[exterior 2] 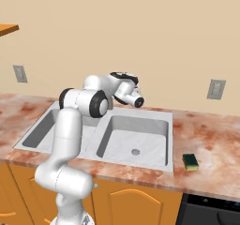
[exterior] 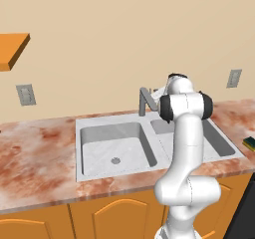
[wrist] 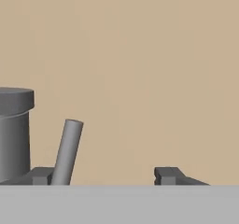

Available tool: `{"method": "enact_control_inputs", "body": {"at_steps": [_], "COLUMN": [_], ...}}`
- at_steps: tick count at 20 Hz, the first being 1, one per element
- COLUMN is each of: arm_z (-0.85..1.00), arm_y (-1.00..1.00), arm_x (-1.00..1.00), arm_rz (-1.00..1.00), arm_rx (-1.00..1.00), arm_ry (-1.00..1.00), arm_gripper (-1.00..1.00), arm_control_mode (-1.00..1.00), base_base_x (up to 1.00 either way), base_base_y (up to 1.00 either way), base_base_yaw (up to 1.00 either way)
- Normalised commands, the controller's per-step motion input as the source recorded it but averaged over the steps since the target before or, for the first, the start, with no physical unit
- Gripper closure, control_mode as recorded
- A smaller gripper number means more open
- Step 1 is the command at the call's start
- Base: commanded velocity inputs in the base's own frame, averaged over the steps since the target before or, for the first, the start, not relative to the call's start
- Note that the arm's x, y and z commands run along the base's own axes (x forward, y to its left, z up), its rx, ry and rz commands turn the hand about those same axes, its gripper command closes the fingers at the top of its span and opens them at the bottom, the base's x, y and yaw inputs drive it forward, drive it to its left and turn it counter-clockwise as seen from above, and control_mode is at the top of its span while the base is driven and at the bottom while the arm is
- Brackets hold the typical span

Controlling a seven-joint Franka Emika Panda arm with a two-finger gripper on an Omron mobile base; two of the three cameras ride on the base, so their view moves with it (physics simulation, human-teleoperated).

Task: Soak the sponge with water for a few seconds and then drop it inside the sink.

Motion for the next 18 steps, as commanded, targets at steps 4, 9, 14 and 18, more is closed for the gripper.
{"method": "enact_control_inputs", "body": {"at_steps": [4, 9, 14, 18], "arm_z": [-0.36, -0.36, -0.35, -0.32], "arm_y": [-0.04, -0.10, -0.18, -0.26], "arm_x": [0.42, 0.39, 0.34, 0.33], "arm_rz": [-0.03, -0.04, -0.05, -0.05], "arm_rx": [-0.02, -0.02, -0.01, -0.01], "arm_ry": [0.00, 0.00, 0.00, 0.00], "arm_gripper": [-1.00, -1.00, -1.00, -1.00], "arm_control_mode": [-1.00, -1.00, -1.00, -1.00], "base_base_x": [0.00, 0.00, 0.00, 0.00], "base_base_y": [0.00, 0.00, 0.00, 0.00], "base_base_yaw": [0.00, 0.00, 0.00, 0.00]}}
